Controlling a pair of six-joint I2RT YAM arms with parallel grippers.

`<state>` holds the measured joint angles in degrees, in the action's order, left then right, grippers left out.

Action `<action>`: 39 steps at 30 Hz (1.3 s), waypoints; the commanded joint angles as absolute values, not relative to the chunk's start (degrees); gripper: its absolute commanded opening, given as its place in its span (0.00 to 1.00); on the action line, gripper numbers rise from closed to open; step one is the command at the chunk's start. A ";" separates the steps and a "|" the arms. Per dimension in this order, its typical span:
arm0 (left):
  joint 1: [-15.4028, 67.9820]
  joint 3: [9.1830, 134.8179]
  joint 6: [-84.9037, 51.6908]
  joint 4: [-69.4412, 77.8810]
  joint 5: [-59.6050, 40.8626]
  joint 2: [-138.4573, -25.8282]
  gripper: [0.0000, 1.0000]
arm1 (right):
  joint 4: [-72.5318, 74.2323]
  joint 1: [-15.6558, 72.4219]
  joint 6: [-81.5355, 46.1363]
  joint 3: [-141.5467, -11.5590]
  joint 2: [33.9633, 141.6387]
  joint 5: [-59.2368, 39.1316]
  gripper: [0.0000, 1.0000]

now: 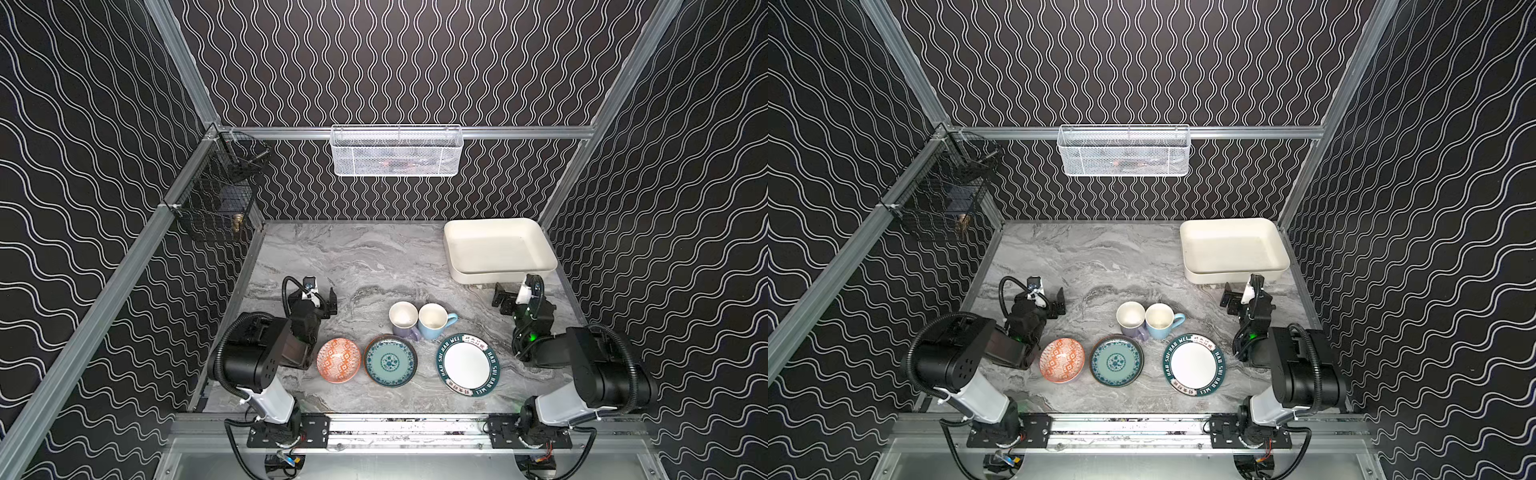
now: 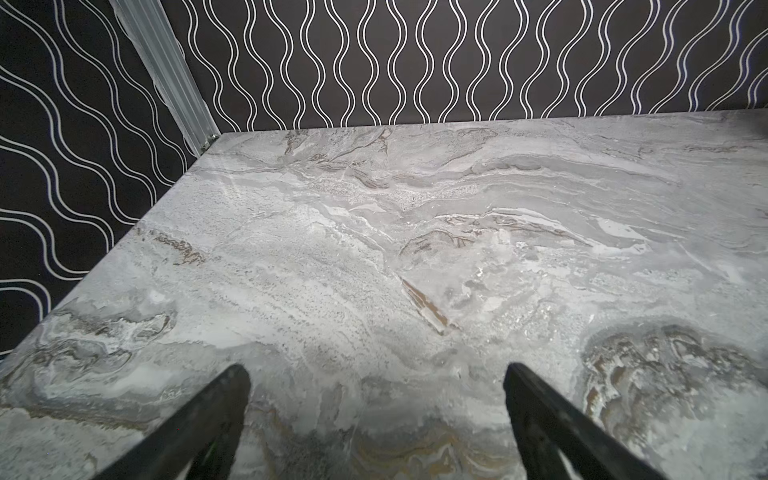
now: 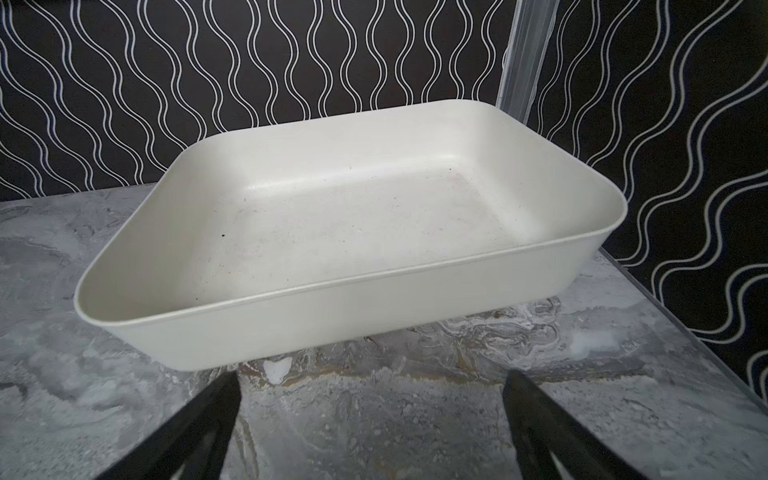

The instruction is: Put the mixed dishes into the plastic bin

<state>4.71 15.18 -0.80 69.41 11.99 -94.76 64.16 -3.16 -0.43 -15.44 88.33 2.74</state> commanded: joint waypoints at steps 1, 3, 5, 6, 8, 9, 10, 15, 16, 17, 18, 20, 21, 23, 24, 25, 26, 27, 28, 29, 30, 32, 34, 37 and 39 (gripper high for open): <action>4.44 15.25 -0.86 71.39 11.26 -94.48 0.99 | 67.10 -3.19 -0.01 -15.45 88.35 2.87 0.99; 3.97 15.39 -1.05 71.22 10.52 -94.48 0.99 | 67.06 -3.24 -0.02 -15.46 88.35 2.87 0.99; 3.96 15.38 -0.97 71.13 10.52 -94.54 0.99 | 67.06 -3.19 0.00 -15.47 88.34 2.89 0.99; 4.00 15.38 -0.97 71.19 10.51 -94.57 0.99 | 67.06 -3.17 0.00 -15.42 88.40 2.90 0.99; 3.95 15.20 -0.74 71.49 9.42 -94.49 0.99 | 67.06 -3.17 -0.05 -15.47 88.35 2.82 0.99; 3.96 15.29 0.44 71.16 6.00 -94.48 0.99 | 67.11 -3.20 -0.12 -15.47 88.40 2.81 0.99; 3.96 14.61 1.05 72.07 4.63 -94.35 0.99 | 67.11 -3.17 -0.28 -15.46 88.34 2.78 0.99; 3.96 13.88 2.01 73.80 2.02 -94.40 0.99 | 67.05 -3.33 -0.26 -15.47 88.37 2.95 0.99; 3.88 14.50 1.53 72.54 2.85 -94.38 0.99 | 67.12 -3.38 -0.29 -15.47 88.33 2.83 0.99; 3.87 14.94 1.11 71.72 3.76 -94.37 0.99 | 66.99 -3.46 -0.28 -15.47 88.41 2.83 0.99; 3.87 14.99 0.89 71.72 4.40 -94.44 0.99 | 67.00 -3.47 -0.27 -15.47 88.39 2.69 0.99; 3.70 15.46 0.42 70.80 4.62 -94.45 0.99 | 67.01 -4.18 -0.66 -15.47 88.24 1.49 0.99; 3.69 15.38 0.36 70.92 4.63 -94.54 0.99 | 67.04 -4.76 -0.94 -15.38 88.16 0.44 0.99; 3.69 15.44 0.36 70.75 4.49 -94.48 0.99 | 67.15 -5.36 -1.05 -15.30 88.10 -0.78 0.99; 3.69 15.51 0.42 70.75 4.48 -94.42 0.99 | 67.31 -5.47 -1.14 -15.29 88.14 -1.03 0.99; 3.63 15.47 0.37 70.73 4.43 -94.37 0.99 | 67.18 -5.48 -1.08 -15.29 88.15 -1.01 0.99; 3.61 15.48 0.36 70.71 4.39 -94.40 0.99 | 66.98 -5.53 -1.05 -15.38 87.99 -0.86 0.99; 3.52 15.65 0.23 70.33 4.31 -94.39 0.99 | 66.95 -5.45 -1.05 -15.38 87.98 -0.88 0.99; 3.43 15.62 0.17 70.38 4.15 -94.39 0.99 | 66.97 -5.45 -1.05 -15.39 87.99 -0.88 0.99; 3.43 15.57 0.09 70.36 4.17 -94.33 0.99 | 66.90 -5.45 -1.06 -15.38 87.99 -0.88 0.99; 3.43 15.39 0.37 70.88 4.74 -94.39 0.99 | 66.97 -5.47 -1.05 -15.38 87.99 -0.88 0.99; 3.43 15.40 0.41 70.97 4.64 -94.38 0.99 | 66.97 -5.45 -1.05 -15.38 88.04 -0.88 0.99; 3.43 15.66 0.10 70.38 4.27 -94.39 0.99 | 66.73 -5.36 -1.05 -15.47 88.01 -0.55 0.99; 2.75 16.05 -0.18 69.77 3.17 -94.57 0.99 | 66.69 -4.97 -0.79 -15.56 87.99 0.05 0.99; 2.73 16.00 -0.18 69.69 3.08 -94.53 0.99 | 66.91 -4.83 -0.70 -15.41 87.96 0.32 0.99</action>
<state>2.92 15.75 0.03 69.01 4.27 -94.74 64.16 -5.13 -0.89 -15.40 88.27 -0.32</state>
